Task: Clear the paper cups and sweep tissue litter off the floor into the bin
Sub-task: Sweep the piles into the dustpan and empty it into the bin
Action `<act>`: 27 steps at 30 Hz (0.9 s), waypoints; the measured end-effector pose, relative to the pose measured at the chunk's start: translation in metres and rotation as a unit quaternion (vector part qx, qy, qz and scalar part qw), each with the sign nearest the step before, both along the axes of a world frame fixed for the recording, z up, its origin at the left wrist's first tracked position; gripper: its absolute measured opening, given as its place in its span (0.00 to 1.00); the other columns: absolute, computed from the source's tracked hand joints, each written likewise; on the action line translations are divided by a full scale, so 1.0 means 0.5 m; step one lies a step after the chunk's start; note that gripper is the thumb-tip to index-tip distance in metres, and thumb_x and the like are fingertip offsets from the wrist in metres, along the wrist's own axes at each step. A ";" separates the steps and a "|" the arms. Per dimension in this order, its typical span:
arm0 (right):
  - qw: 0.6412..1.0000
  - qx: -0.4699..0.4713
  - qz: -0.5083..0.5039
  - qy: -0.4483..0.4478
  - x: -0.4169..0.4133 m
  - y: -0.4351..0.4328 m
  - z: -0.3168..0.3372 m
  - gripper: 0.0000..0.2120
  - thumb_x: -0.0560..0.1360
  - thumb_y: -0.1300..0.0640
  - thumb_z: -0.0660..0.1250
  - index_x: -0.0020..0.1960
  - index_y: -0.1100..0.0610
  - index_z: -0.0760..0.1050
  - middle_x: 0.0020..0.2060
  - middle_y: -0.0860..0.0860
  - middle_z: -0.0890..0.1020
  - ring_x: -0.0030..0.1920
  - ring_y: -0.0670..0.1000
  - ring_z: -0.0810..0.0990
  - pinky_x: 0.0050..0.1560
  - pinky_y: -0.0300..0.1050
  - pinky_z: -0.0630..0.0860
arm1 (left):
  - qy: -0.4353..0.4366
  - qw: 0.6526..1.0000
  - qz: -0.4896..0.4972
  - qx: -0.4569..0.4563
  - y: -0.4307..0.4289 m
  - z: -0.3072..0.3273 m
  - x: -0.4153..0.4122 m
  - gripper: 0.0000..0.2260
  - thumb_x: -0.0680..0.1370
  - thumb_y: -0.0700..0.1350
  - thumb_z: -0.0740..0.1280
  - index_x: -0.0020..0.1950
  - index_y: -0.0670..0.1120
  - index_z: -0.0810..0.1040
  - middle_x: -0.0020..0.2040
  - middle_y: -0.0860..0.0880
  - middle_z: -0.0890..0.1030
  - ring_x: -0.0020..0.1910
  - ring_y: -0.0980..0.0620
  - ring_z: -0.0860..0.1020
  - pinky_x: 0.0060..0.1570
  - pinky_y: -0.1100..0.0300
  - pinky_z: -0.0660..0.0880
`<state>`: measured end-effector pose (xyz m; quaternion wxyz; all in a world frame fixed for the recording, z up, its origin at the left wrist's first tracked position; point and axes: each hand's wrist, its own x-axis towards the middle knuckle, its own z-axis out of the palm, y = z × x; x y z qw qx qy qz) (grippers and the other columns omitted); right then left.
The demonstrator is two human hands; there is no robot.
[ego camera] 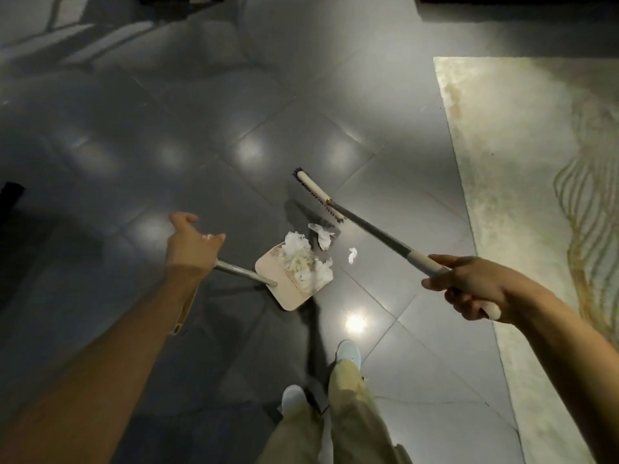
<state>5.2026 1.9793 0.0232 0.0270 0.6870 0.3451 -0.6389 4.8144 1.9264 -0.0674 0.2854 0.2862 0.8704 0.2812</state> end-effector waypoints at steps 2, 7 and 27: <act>0.999 0.028 0.017 -0.034 -0.019 -0.032 -0.022 0.25 0.77 0.64 0.65 0.72 0.55 0.65 0.27 0.56 0.70 0.23 0.47 0.66 0.19 0.36 0.67 | -0.006 1.000 -0.012 -0.006 -0.017 -0.003 -0.003 0.21 0.73 0.42 0.71 0.57 0.48 0.61 0.46 0.34 0.79 0.46 0.35 0.79 0.46 0.40 0.78; 0.991 0.054 0.065 -0.104 -0.066 -0.085 -0.095 0.17 0.78 0.64 0.63 0.66 0.60 0.69 0.32 0.57 0.72 0.27 0.50 0.69 0.28 0.42 0.70 | 0.027 1.000 0.003 0.002 -0.038 -0.002 0.009 0.20 0.73 0.41 0.71 0.58 0.44 0.63 0.45 0.37 0.77 0.43 0.38 0.78 0.46 0.46 0.76; 0.978 -0.164 -0.102 0.079 -0.128 -0.113 -0.058 0.04 0.80 0.60 0.58 0.52 0.57 0.70 0.20 0.51 0.68 0.17 0.43 0.65 0.16 0.32 0.63 | 0.026 0.992 -0.101 -0.073 0.048 0.038 0.019 0.26 0.74 0.44 0.70 0.68 0.45 0.65 0.56 0.41 0.77 0.48 0.40 0.78 0.45 0.50 0.78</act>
